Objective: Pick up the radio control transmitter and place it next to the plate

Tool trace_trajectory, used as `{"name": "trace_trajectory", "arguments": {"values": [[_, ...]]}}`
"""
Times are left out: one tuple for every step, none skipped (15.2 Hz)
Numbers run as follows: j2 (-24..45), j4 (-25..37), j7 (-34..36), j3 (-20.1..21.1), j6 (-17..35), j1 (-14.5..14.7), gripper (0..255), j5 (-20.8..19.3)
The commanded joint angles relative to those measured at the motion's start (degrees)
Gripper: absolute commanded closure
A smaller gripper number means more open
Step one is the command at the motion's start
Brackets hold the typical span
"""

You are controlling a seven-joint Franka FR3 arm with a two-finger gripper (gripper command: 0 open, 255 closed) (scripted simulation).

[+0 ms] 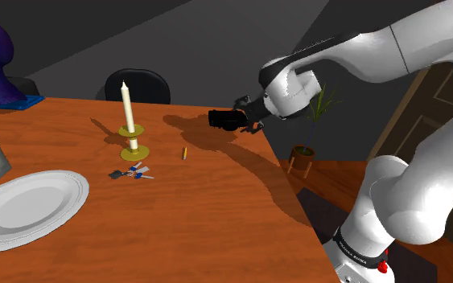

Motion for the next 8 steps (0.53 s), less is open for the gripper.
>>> {"name": "trace_trajectory", "arguments": {"values": [[5.66, 7.00, -24.12, -8.05, 3.45, 8.05, 0, 32.19], [6.63, 7.90, -26.80, -6.55, 2.94, 6.06, 0, 35.92], [7.90, 8.63, -27.63, -5.02, 2.17, 4.33, 0, 37.13], [9.07, 9.40, -28.61, -4.54, 1.60, 3.70, 0, 38.38], [10.20, 10.17, -29.56, -4.42, 1.09, 3.46, 0, 39.54], [11.32, 10.93, -30.41, -4.37, 0.61, 3.29, 0, 40.63], [12.42, 11.68, -31.19, -4.39, 0.14, 3.20, 0, 41.63], [13.51, 12.43, -31.88, -4.40, -0.32, 3.11, 0, 42.56]]}}
